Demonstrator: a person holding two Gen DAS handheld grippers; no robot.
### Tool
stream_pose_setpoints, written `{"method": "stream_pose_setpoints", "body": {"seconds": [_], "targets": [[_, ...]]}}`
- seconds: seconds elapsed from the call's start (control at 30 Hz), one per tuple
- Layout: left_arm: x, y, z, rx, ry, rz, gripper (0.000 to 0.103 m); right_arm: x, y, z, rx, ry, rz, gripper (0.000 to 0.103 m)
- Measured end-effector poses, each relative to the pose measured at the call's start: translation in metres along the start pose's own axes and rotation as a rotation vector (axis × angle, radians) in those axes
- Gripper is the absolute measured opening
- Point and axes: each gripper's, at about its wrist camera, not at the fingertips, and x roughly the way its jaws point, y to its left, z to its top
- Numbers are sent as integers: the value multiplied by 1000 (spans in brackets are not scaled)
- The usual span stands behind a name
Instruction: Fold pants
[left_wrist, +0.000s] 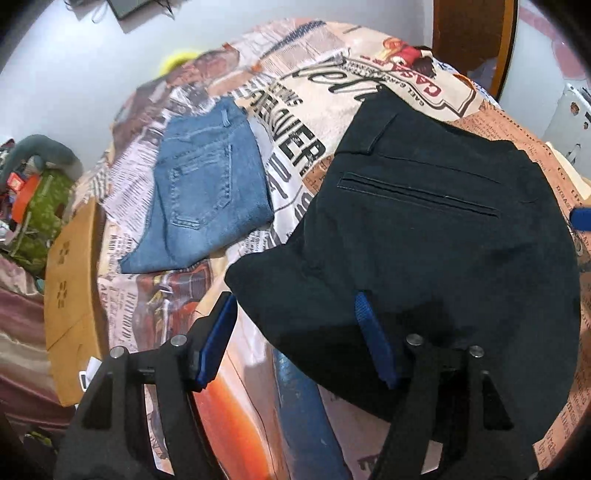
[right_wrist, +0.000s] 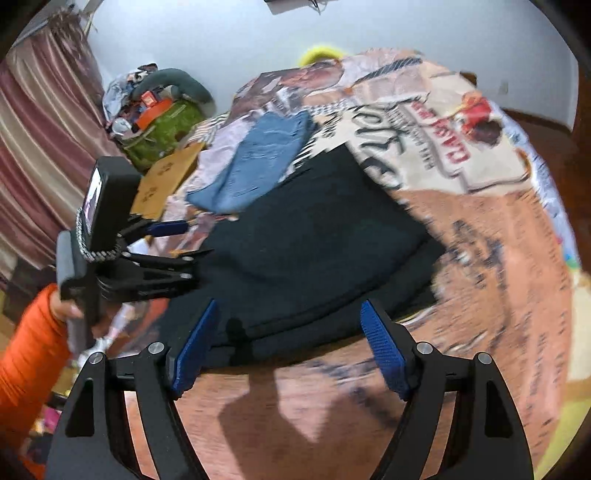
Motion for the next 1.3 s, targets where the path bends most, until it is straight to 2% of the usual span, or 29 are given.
{"method": "stream_pose_setpoints", "body": {"seconds": [0.1, 0.13, 0.23, 0.33, 0.37, 0.43, 0.5, 0.57, 0.67, 0.77, 0.9, 1.0, 1.13, 1.3], "targets": [[-4, 5, -3, -21, -19, -7, 67, 14, 12, -3, 14, 11, -2, 80], [-6, 8, -3, -22, -27, -14, 70, 19, 15, -3, 12, 13, -13, 83], [-11, 20, -4, -23, -59, -16, 86, 37, 21, -3, -30, 40, -54, 84], [-12, 38, -2, -44, -76, 3, 90, 48, 23, -2, -129, 75, -93, 80], [-10, 47, 0, -65, -74, 6, 90, 47, 22, -2, -147, 75, -97, 78], [-3, 63, 5, -115, -65, 3, 90, 45, 16, 0, -173, 78, -114, 65], [8, 80, 14, -178, -48, -11, 90, 43, 5, 1, -170, 76, -122, 59], [23, 92, 22, -223, -25, -18, 90, 44, -3, 2, -160, 76, -128, 59], [51, 100, 35, -237, 26, -3, 90, 46, -14, 6, -162, 75, -155, 59], [81, 99, 43, -223, 95, -8, 90, 46, -23, 10, -154, 75, -158, 59], [121, 81, 46, -154, 225, -63, 90, 49, -36, 17, -153, 75, -167, 59], [123, 68, 40, -108, 240, -88, 89, 50, -44, 22, -160, 70, -191, 59], [108, 61, 28, -120, 231, -150, 77, 52, -53, 28, -155, 58, -228, 59], [79, 48, 7, -131, 196, -156, 72, 46, -63, 36, -101, 44, -275, 59]]}}
